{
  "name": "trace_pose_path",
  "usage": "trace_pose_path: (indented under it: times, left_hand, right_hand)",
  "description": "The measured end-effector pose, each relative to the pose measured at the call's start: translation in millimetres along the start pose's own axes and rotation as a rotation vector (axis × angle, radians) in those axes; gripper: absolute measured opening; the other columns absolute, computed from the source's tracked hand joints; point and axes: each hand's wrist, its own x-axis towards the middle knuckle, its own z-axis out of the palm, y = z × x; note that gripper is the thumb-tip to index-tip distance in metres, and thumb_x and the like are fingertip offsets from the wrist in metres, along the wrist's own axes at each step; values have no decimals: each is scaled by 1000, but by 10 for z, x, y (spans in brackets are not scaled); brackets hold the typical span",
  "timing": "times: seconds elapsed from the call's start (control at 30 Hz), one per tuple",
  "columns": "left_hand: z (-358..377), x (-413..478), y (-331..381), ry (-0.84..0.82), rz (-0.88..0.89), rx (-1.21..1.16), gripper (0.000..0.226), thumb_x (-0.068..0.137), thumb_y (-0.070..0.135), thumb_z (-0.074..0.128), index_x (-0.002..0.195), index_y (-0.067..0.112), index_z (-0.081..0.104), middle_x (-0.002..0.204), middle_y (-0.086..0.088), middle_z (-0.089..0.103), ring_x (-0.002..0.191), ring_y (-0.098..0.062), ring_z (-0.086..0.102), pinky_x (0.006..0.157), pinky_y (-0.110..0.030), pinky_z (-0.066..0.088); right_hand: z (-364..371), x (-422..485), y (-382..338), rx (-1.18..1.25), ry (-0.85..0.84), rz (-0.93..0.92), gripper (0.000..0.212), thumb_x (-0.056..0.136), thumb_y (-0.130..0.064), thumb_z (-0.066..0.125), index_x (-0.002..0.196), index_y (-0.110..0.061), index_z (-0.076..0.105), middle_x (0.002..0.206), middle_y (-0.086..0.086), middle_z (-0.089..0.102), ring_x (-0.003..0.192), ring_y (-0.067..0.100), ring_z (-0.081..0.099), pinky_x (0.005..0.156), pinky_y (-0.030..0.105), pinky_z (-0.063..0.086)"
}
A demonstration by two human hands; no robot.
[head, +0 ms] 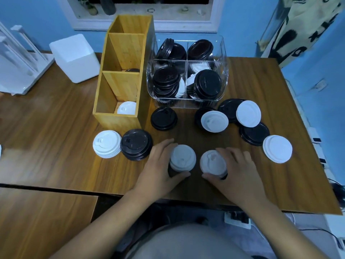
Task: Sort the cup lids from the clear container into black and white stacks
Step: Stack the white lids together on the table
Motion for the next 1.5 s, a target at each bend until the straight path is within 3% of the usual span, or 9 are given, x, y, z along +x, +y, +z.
trace_pose_path:
  times: [0.23, 0.33, 0.5, 0.73, 1.07, 1.13, 1.2, 1.33, 1.5]
  left_hand:
    - [-18, 7, 18, -48, 34, 1, 79, 79, 39, 85, 146, 16, 49, 142, 8, 53, 137, -12, 41, 111, -34, 41]
    - [-17, 10, 23, -66, 10, 22, 90, 75, 51, 84, 149, 19, 45, 152, 9, 45, 144, -11, 32, 119, -31, 32]
    - [-18, 4, 34, -88, -27, 56, 88, 76, 62, 79, 149, 27, 43, 140, 10, 48, 137, -11, 37, 114, -34, 36]
    - [-138, 22, 76, -213, 29, 71, 99, 78, 57, 79, 159, 29, 28, 152, 7, 42, 142, -9, 21, 116, -32, 19]
    - [-159, 31, 49, -277, 54, 107, 107, 83, 56, 75, 164, 22, 15, 161, 2, 35, 142, -7, 16, 115, -20, 5]
    - [-152, 40, 34, -290, 76, 115, 107, 82, 60, 71, 163, 25, 11, 163, 5, 33, 147, -5, 18, 122, -27, 5]
    - [-130, 39, 17, -296, 96, 124, 106, 79, 64, 69, 163, 26, 16, 164, 9, 32, 151, -4, 20, 124, -35, 11]
    - [-86, 11, 8, -231, 84, 82, 107, 72, 75, 73, 158, 25, 36, 159, 11, 40, 149, -4, 27, 123, -33, 16]
    - [-43, 19, -35, -181, 83, 8, 98, 67, 75, 76, 147, 24, 52, 136, 10, 56, 129, -10, 45, 113, -33, 32]
  right_hand:
    - [-98, 29, 54, 238, -148, -130, 81, 76, -42, 80, 147, -35, 41, 152, -20, 35, 135, 1, 27, 107, 33, 27]
    - [-116, 54, 57, 252, -120, -144, 75, 77, -45, 81, 142, -33, 47, 141, -20, 46, 128, -5, 31, 107, 29, 34]
    - [-351, 104, -4, 442, -150, -82, 73, 73, -45, 85, 136, -48, 48, 129, -35, 48, 120, -14, 45, 92, 6, 36]
    - [-305, 347, -279, 321, -501, -342, 76, 84, -35, 78, 141, -57, 32, 135, -47, 28, 128, -27, 23, 101, -3, 17]
    - [-241, 418, -305, 265, -564, -407, 75, 88, -32, 74, 147, -49, 33, 136, -46, 23, 128, -31, 13, 99, -6, 9]
    - [-233, 426, -314, 255, -564, -408, 75, 87, -34, 75, 148, -47, 33, 136, -41, 25, 125, -33, 13, 98, -7, 10]
    - [-206, 424, -328, 246, -563, -407, 75, 86, -38, 75, 148, -45, 34, 136, -37, 29, 124, -32, 15, 97, -6, 12]
    - [-124, 425, -331, 247, -535, -419, 76, 82, -43, 77, 147, -41, 38, 141, -30, 38, 126, -27, 18, 101, -3, 12]
    - [-152, 446, -347, 233, -514, -426, 76, 79, -48, 78, 145, -42, 40, 137, -29, 43, 127, -15, 30, 103, 2, 21]
